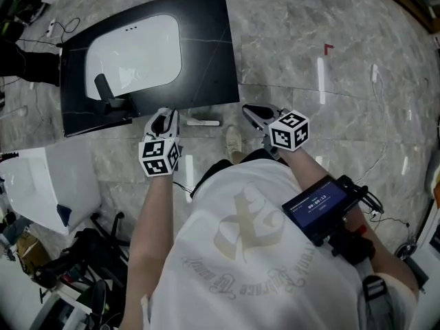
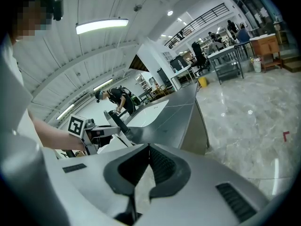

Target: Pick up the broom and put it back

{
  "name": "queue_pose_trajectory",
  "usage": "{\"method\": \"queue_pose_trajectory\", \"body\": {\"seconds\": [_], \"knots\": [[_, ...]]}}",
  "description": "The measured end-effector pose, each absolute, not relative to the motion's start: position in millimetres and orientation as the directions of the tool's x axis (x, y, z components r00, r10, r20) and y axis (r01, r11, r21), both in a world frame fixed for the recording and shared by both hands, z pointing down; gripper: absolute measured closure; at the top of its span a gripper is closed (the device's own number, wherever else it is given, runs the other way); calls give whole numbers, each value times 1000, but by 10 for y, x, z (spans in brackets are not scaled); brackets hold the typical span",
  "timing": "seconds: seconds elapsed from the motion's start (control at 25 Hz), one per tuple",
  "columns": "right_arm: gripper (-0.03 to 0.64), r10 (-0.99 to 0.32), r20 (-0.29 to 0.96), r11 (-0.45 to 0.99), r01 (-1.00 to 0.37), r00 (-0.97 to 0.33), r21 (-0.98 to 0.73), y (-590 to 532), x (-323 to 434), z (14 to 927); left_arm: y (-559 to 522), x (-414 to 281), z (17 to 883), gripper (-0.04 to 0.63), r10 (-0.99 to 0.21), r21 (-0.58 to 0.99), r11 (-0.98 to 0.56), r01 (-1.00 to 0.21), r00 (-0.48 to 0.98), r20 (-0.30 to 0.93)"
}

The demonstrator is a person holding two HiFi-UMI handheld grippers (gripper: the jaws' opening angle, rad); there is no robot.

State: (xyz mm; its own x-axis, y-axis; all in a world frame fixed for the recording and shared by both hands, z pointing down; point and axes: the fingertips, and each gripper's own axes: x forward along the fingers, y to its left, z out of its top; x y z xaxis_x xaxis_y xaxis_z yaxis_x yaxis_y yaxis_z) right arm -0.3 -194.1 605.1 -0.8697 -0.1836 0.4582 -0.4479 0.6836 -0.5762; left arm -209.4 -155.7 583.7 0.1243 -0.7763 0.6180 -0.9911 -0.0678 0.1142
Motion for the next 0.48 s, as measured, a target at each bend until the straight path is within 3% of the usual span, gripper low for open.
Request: {"method": "queue_pose_trajectory", "body": {"seconds": [0.48], "knots": [[600,-189,452,680,-448,-872,-580,-2104,68,6102,-1683,-2159,5909,483,-777,90,-16,-996,69,626]]}}
